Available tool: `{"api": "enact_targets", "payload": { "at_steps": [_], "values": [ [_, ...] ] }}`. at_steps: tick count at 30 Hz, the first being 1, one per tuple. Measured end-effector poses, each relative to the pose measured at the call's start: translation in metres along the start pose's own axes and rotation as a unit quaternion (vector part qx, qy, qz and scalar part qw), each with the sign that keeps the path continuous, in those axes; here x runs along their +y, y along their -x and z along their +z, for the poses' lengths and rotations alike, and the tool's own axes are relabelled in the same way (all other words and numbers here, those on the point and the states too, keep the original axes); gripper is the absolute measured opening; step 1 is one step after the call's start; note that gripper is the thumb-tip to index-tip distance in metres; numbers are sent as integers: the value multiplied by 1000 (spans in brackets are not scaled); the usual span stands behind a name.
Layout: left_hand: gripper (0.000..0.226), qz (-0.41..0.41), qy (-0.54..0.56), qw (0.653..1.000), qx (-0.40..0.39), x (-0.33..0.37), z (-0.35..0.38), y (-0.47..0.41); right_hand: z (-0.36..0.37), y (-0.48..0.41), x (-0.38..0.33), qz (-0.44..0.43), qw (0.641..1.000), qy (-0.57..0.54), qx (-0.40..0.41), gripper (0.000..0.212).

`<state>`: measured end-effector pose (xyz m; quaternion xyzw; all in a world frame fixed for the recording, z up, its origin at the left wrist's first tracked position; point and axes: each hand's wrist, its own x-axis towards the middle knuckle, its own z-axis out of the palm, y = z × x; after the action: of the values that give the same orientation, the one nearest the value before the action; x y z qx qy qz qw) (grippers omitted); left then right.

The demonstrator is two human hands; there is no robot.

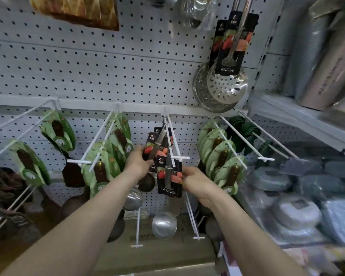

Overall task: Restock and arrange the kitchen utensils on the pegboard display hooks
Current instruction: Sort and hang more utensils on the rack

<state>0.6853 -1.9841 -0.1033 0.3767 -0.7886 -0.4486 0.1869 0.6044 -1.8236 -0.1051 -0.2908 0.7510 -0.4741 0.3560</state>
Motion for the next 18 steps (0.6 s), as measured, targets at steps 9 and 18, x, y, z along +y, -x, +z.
{"api": "enact_targets", "payload": {
  "at_steps": [9,18],
  "values": [
    [22,1,39,999,-17,-19,1,10,26,8,22,-23,999,-49,-3,23],
    [24,56,67,995,-38,-24,23,17,12,25,18,-1,999,-40,-14,23]
  ]
}}
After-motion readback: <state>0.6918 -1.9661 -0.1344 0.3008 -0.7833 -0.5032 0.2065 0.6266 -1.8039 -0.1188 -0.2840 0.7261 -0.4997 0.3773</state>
